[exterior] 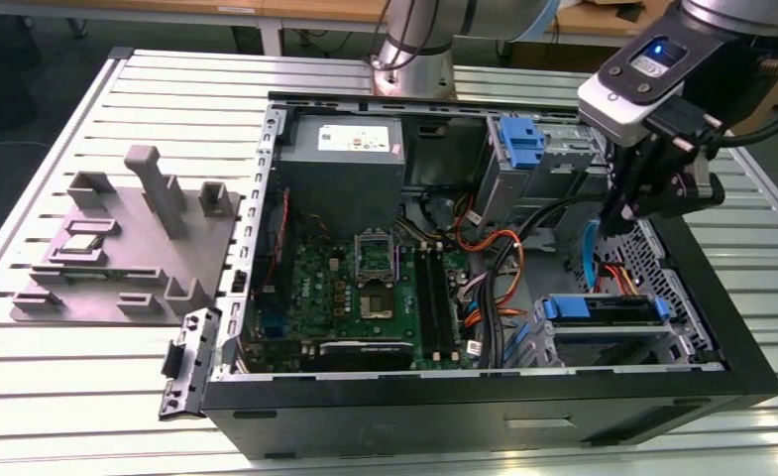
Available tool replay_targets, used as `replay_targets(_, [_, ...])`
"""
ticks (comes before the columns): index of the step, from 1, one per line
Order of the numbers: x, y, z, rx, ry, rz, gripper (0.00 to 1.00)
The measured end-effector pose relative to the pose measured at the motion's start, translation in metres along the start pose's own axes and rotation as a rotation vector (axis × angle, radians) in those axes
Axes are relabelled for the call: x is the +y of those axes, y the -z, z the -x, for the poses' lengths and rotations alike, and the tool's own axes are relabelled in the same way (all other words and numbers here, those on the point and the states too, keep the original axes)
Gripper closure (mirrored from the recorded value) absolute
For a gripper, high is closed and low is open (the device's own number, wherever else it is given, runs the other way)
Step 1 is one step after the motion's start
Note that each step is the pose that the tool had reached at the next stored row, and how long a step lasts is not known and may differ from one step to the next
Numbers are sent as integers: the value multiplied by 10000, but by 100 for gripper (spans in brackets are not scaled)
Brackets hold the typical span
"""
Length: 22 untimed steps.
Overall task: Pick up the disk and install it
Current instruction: 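Insert the second disk wire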
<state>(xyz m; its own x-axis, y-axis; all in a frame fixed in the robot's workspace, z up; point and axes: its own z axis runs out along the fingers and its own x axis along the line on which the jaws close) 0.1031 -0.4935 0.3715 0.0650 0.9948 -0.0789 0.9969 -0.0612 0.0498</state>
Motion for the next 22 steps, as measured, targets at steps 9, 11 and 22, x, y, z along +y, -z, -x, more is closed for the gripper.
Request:
replay_targets(9, [1,-129,-11,-118,6,8,77])
replay_targets(11, [1,-129,-11,-119,6,8,84])
replay_targets(22, [3,-89,-13,-37,5,-25,76])
